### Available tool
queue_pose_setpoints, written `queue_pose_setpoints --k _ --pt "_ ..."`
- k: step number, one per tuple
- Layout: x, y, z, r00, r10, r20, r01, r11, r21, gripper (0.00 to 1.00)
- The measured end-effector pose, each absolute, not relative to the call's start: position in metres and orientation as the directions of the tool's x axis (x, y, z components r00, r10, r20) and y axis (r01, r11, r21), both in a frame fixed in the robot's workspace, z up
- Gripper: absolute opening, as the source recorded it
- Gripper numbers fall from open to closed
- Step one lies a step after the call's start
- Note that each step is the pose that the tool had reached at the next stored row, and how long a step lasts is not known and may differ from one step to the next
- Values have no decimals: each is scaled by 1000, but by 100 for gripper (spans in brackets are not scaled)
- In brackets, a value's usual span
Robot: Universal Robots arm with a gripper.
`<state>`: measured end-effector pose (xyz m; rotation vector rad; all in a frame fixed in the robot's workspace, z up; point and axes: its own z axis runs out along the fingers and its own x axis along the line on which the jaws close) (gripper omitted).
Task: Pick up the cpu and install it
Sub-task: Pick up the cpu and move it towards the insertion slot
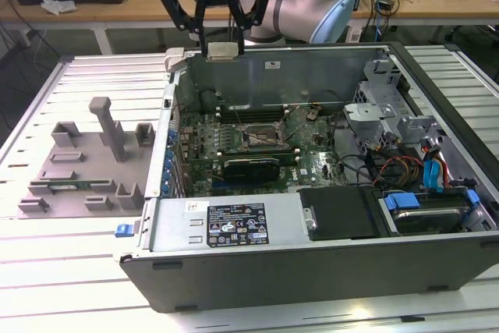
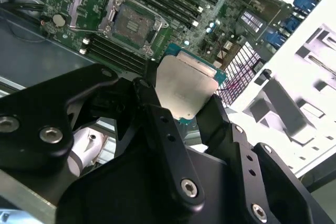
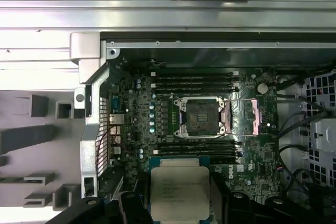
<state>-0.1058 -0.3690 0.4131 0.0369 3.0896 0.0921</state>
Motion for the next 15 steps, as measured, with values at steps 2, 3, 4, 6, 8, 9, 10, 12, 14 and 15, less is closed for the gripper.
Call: queue_pose_setpoints --k 2,3,4,6,8,9,10,12,14,15 --pt "-105 -369 412 -998 25 -50 22 998 60 54" --pt "-104 -369 412 -998 25 -50 22 998 60 54" --pt "-103 -369 411 -998 25 -50 22 998 60 54" --pt "-100 -369 408 -998 25 -50 22 998 60 54" --pt "-96 -369 406 -998 25 -50 22 998 60 54" --pt "-92 -369 404 -998 25 -50 22 998 60 54" --pt "-90 -369 403 -998 25 -50 22 998 60 54" --pt "-83 -369 397 -998 25 -50 22 998 60 54" --pt "-79 -369 393 -998 25 -50 22 998 60 54" --pt "-77 -369 391 -998 25 -49 22 998 60 54"
